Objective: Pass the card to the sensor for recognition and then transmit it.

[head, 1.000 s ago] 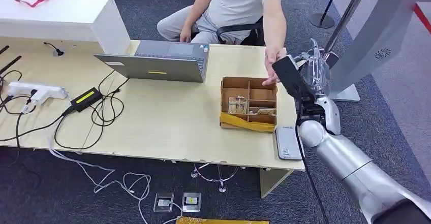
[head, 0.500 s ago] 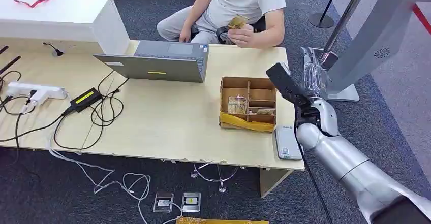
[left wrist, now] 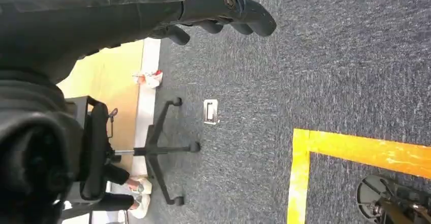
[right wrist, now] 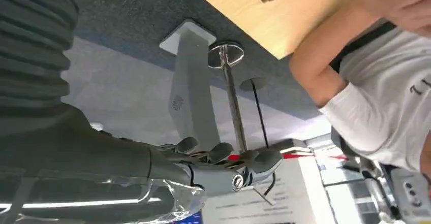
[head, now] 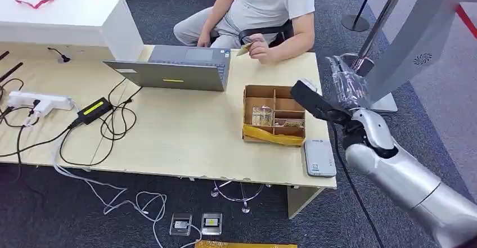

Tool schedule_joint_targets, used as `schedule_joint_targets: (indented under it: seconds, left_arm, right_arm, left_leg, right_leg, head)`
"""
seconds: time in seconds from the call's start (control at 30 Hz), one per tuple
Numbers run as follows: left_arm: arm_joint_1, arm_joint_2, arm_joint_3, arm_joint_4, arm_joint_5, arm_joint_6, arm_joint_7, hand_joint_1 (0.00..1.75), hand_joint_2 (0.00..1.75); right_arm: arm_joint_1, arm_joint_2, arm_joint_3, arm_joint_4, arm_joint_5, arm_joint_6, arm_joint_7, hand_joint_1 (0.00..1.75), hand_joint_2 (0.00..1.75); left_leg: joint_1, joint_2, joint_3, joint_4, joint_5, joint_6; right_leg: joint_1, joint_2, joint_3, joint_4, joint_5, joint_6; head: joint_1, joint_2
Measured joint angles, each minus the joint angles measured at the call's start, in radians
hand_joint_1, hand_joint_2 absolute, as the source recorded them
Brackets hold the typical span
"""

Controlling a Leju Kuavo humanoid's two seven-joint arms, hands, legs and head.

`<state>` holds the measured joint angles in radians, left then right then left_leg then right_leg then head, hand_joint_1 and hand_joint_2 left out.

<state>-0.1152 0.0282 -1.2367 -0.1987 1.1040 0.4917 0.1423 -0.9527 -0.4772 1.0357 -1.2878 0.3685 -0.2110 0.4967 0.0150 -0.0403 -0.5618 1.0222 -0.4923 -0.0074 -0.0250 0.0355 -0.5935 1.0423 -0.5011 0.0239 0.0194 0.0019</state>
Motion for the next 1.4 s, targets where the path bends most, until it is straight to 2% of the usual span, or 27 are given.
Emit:
schedule_joint_targets:
  seconds: [0.27, 0.47, 0.67, 1.03, 1.3, 1.4]
  left_arm:
    - [0.0, 0.0, 0.0, 0.0, 0.0, 0.006, -0.016, 0.0, 0.0]
    - [-0.001, 0.0, 0.0, 0.0, 0.007, 0.011, 0.006, 0.0, 0.0]
    - [-0.001, 0.0, 0.0, 0.0, 0.007, 0.0, 0.009, 0.0, 0.0]
    - [-0.002, 0.0, 0.0, 0.0, 0.008, 0.002, 0.009, 0.0, 0.0]
    - [-0.002, 0.0, -0.002, 0.0, 0.007, 0.005, 0.009, 0.0, 0.0]
    - [-0.002, 0.0, -0.002, 0.0, 0.018, 0.031, 0.001, 0.0, 0.0]
  right_arm:
    - [-0.019, -0.038, 0.043, -0.115, -0.037, 0.06, 0.018, 0.0, 1.75]
    - [0.01, -0.033, 0.089, -0.115, -0.038, 0.025, -0.031, 0.0, 1.75]
    - [0.063, -0.027, 0.126, -0.089, 0.066, -0.033, -0.051, 0.0, 1.75]
    - [0.124, -0.024, 0.13, -0.032, 0.146, -0.033, -0.066, 0.0, 1.75]
    - [0.151, 0.011, 0.121, 0.025, 0.189, -0.025, -0.086, 0.0, 1.75]
    - [0.153, 0.026, 0.121, 0.043, 0.217, -0.018, -0.092, 0.0, 1.75]
  left_leg:
    - [0.0, 0.0, 0.0, 0.0, 0.0, 0.0]
    - [0.0, 0.0, 0.0, 0.0, 0.0, 0.0]
    - [0.0, 0.0, -0.001, 0.0, 0.0, 0.0]
    - [0.0, 0.0, -0.001, 0.0, 0.0, 0.0]
    - [0.0, 0.0, -0.001, 0.0, 0.0, 0.0]
    - [0.0, 0.0, -0.001, 0.0, 0.0, 0.0]
  right_leg:
    - [0.0, 0.0, 0.0, 0.0, 0.0, 0.0]
    - [0.0, 0.0, 0.0, 0.0, 0.0, 0.0]
    - [0.0, 0.0, 0.0, 0.0, 0.0, 0.0]
    - [0.0, 0.0, 0.0, 0.0, 0.0, 0.0]
    - [0.0, 0.0, 0.0, 0.0, 0.0, 0.0]
    - [0.0, 0.0, 0.0, 0.0, 0.0, 0.0]
  head:
    - [0.0, 0.0]
    - [0.0, 0.0]
    - [0.0, 0.0]
    - [0.0, 0.0]
    - [0.0, 0.0]
    - [0.0, 0.0]
